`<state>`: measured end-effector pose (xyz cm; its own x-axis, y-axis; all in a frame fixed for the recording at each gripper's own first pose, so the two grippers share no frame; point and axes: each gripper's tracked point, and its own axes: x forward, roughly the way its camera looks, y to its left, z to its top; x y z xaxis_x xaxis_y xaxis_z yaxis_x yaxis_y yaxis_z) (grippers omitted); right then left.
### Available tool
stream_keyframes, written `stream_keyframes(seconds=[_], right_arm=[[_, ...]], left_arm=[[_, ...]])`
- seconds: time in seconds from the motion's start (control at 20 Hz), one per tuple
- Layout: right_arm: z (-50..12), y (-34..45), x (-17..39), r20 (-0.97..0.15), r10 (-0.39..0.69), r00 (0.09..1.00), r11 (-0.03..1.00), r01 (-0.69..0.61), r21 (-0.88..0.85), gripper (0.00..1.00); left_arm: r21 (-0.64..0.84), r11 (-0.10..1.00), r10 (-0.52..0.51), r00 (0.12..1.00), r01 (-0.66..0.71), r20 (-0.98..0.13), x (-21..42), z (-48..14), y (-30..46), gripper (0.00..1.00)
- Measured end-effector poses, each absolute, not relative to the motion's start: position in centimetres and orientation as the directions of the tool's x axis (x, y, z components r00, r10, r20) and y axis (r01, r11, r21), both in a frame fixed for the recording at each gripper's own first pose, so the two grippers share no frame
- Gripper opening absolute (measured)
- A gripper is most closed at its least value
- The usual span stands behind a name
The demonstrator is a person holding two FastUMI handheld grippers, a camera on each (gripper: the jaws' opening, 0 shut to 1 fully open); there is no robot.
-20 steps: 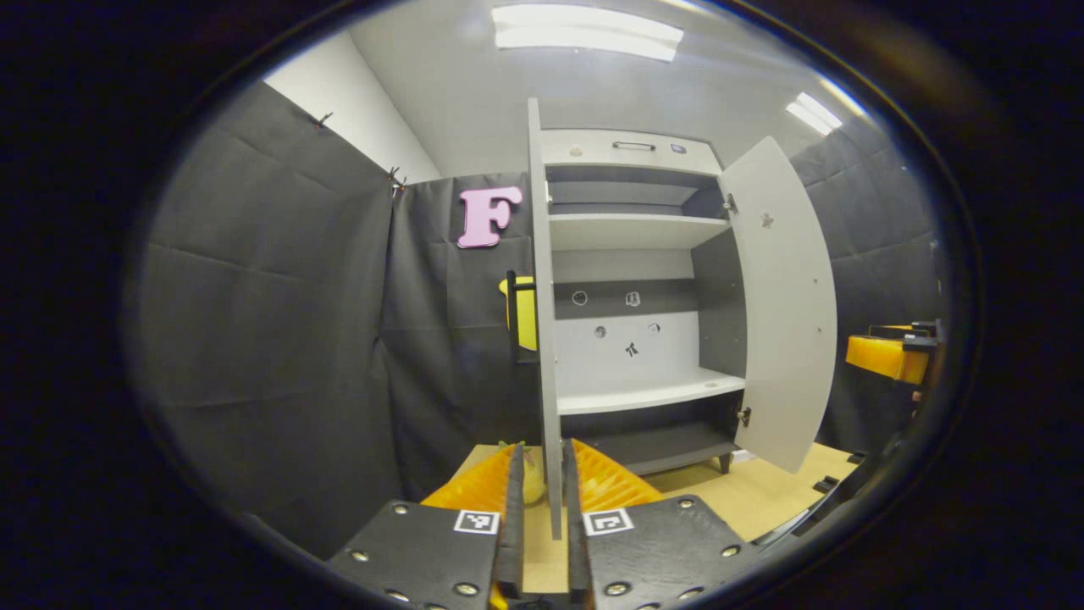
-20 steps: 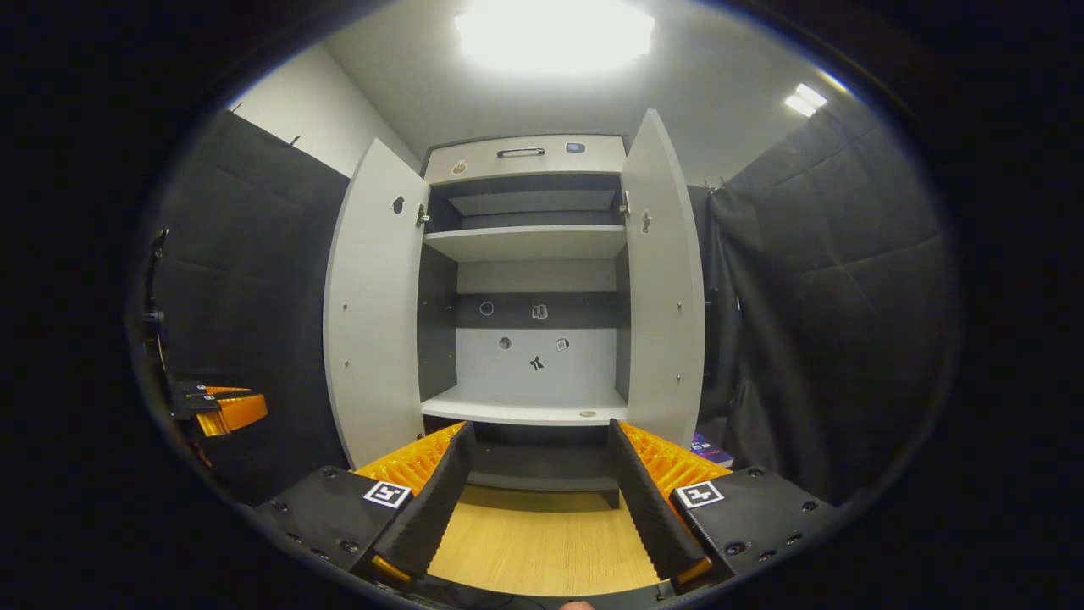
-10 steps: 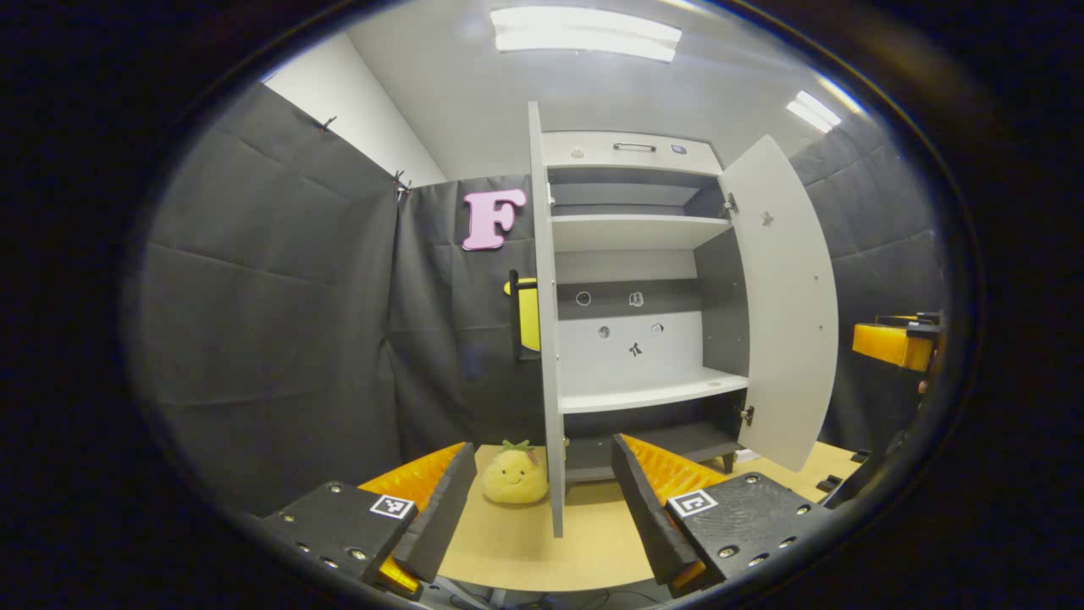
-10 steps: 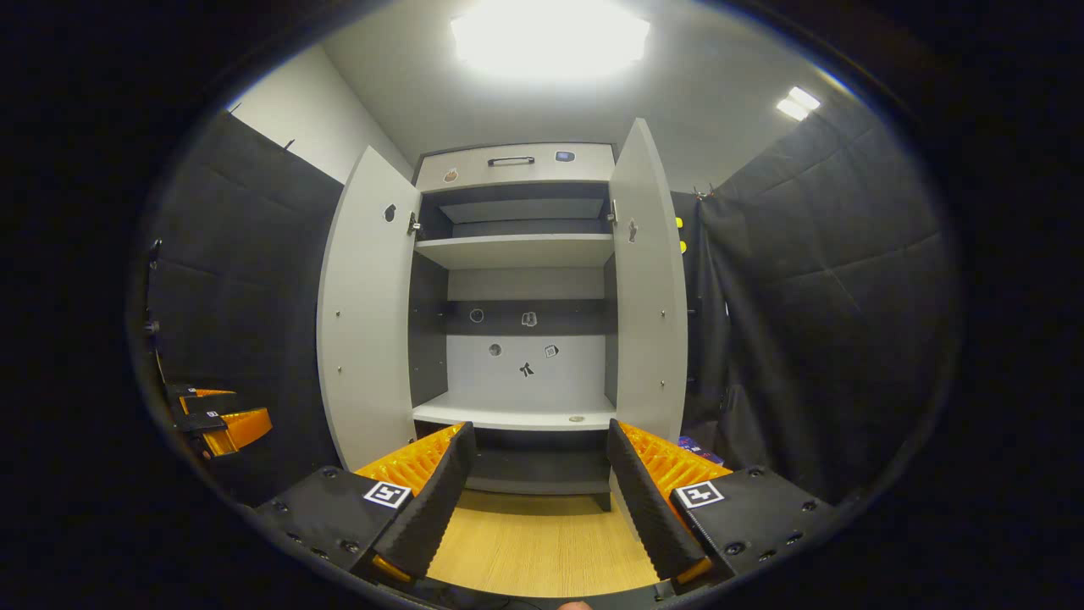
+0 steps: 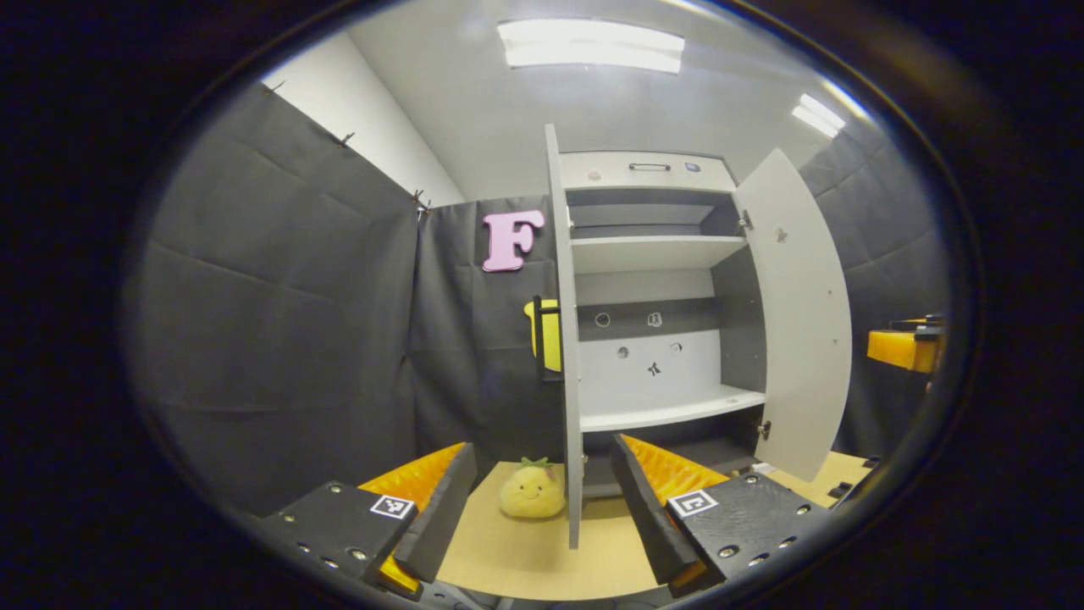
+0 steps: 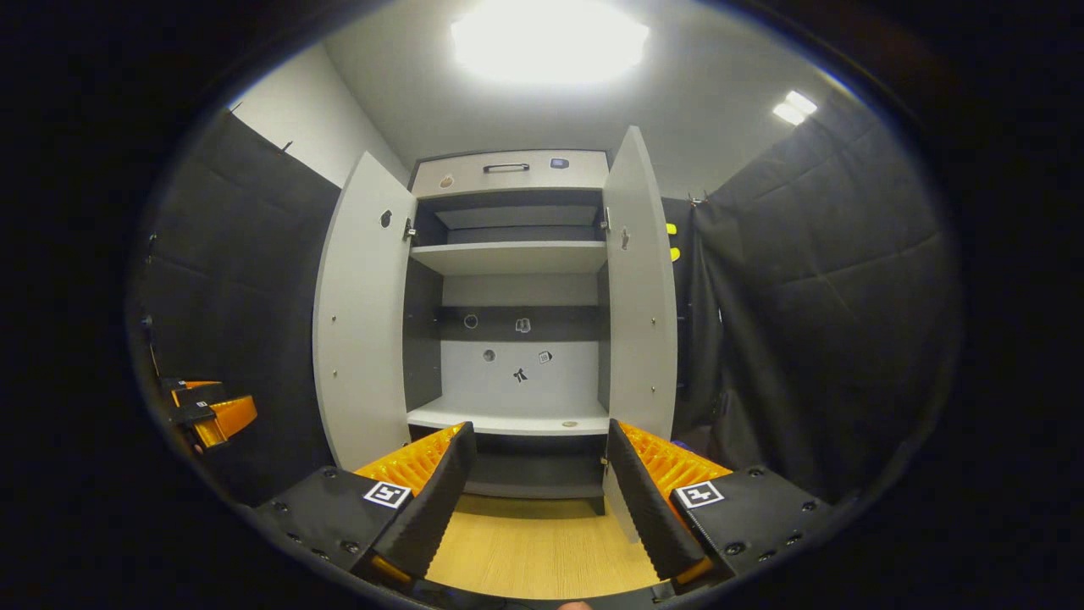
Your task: Open the right door of the double-door shoe cabinet with the right hand, and open the left door with the left hand.
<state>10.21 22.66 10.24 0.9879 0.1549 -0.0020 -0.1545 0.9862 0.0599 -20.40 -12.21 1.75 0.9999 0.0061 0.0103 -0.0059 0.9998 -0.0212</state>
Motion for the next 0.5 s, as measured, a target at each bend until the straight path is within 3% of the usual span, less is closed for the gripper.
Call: stream_keyframes(seconds=[0.5], right_arm=[[10.23, 22.23, 9.95, 0.003, 0.133, 0.991, 0.989, -0.133, 0.056, 0.97]], left_arm=[[0.004, 1.0, -0.016, 1.0, 0.016, 0.017, -20.56, 1.74, -12.33, 0.92]])
